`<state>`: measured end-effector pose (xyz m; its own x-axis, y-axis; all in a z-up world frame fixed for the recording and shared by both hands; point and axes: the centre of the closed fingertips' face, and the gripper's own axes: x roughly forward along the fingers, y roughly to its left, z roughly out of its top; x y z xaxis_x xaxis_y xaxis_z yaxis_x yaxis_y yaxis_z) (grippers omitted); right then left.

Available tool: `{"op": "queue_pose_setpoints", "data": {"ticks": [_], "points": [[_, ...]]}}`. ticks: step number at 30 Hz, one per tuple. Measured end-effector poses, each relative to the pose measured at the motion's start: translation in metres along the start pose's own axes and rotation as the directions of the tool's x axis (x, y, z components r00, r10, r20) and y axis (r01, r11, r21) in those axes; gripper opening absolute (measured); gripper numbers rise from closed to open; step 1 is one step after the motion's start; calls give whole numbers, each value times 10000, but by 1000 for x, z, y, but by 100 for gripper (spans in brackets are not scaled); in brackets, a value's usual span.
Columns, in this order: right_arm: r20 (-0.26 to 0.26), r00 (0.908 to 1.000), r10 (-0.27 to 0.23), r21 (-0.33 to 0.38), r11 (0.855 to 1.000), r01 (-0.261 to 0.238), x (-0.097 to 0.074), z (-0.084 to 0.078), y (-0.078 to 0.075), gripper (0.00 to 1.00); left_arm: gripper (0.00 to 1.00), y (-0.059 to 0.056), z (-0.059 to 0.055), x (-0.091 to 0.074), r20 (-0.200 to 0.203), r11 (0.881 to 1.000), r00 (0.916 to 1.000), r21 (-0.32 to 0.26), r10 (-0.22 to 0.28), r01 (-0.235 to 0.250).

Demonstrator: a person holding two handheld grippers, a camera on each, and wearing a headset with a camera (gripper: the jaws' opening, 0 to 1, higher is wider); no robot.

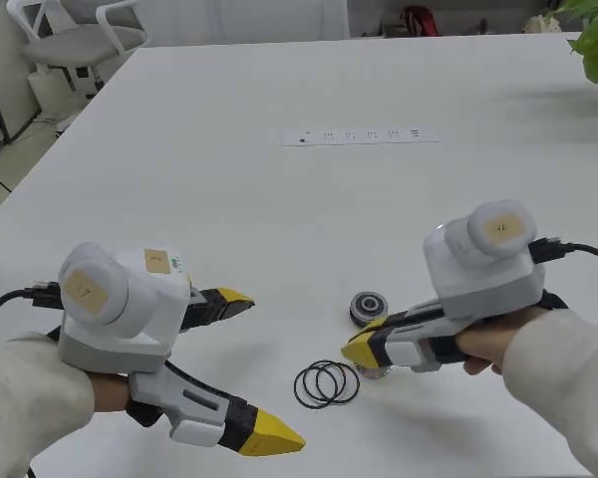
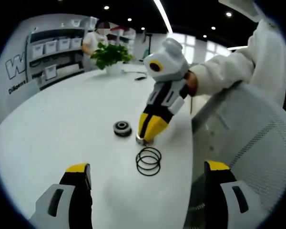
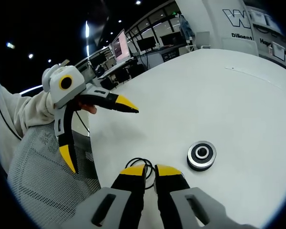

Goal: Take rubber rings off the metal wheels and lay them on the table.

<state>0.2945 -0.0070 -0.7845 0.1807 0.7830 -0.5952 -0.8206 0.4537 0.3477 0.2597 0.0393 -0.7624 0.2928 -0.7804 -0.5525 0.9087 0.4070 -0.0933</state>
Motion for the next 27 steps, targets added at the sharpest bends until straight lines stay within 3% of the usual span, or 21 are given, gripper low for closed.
{"op": "queue_pose_setpoints", "data": {"ticks": [11, 27], "points": [[588, 9965, -590, 62, 9983, 588, -8, 10, -16, 9, 100, 2, -3, 0, -63, 10000, 10000, -13, -27, 27], [1071, 9829, -1498, 101, 9887, 1496, -16, 14, -41, 28, 100, 0, -7, 2, -212, 9999, 9997, -135, -80, 77]]}}
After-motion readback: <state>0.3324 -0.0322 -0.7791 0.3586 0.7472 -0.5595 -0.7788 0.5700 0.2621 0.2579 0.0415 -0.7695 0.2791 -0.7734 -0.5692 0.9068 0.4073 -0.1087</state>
